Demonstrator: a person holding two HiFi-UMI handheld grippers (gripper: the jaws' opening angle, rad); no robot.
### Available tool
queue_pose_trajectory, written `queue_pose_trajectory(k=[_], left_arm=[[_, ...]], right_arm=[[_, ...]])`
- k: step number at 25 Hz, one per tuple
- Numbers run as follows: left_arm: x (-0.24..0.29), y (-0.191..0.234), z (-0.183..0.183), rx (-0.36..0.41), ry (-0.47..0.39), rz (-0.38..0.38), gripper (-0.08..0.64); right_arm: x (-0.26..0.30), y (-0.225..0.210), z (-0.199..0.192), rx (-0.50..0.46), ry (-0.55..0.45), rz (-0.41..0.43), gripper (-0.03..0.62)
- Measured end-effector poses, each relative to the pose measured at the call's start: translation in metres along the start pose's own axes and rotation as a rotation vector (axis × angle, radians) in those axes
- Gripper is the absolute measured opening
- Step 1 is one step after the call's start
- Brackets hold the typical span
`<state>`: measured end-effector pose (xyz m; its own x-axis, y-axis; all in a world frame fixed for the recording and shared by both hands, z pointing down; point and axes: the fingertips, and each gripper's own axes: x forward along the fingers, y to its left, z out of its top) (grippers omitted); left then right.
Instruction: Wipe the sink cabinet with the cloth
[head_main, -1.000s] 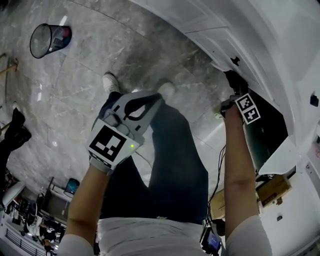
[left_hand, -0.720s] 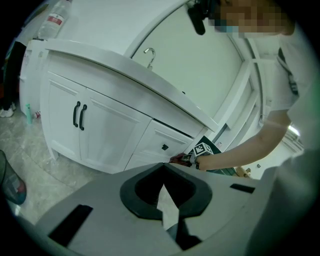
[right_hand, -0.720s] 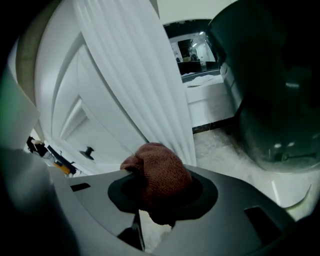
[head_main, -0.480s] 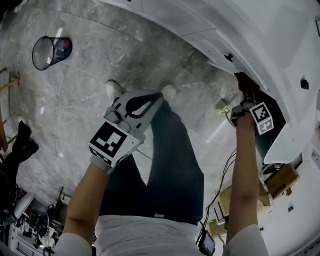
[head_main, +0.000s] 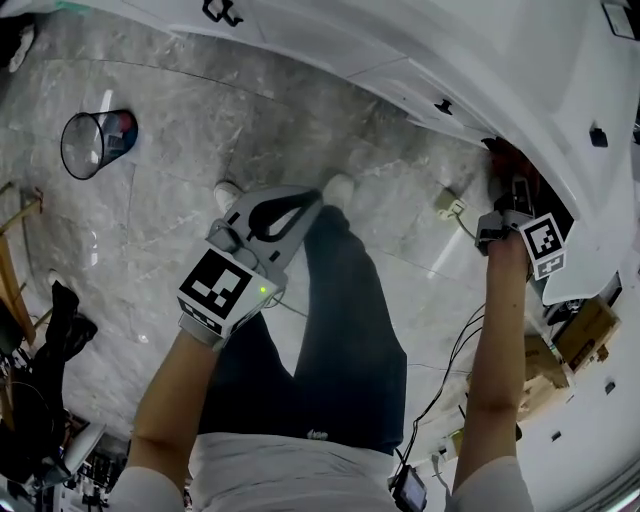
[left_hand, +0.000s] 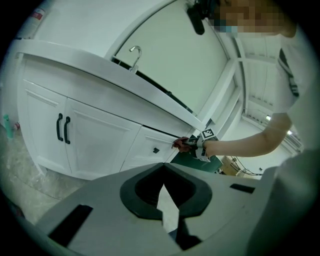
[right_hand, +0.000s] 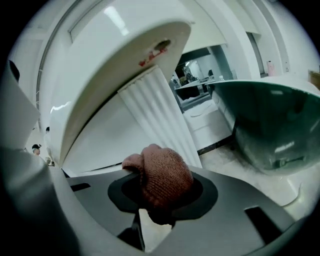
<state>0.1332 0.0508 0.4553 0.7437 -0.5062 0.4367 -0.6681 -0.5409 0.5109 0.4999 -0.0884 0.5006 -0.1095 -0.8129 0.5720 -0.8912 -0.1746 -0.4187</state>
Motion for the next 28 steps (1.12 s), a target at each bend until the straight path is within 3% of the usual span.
queue_pose_trajectory(k=[8,28], left_arm=[[-0.006,0.012,0.002,0.003,-0.005,-0.031,0.011],[-0.062,0.061,-0.006,-0.046,-0.068,0.029,0.011]], right_arm=[[-0.002,0.023,0.007,-0.026,-0.058,-0.018,0.132],[0.045,0.169,-0.045,-0.080,0.005,0.145,0.130]])
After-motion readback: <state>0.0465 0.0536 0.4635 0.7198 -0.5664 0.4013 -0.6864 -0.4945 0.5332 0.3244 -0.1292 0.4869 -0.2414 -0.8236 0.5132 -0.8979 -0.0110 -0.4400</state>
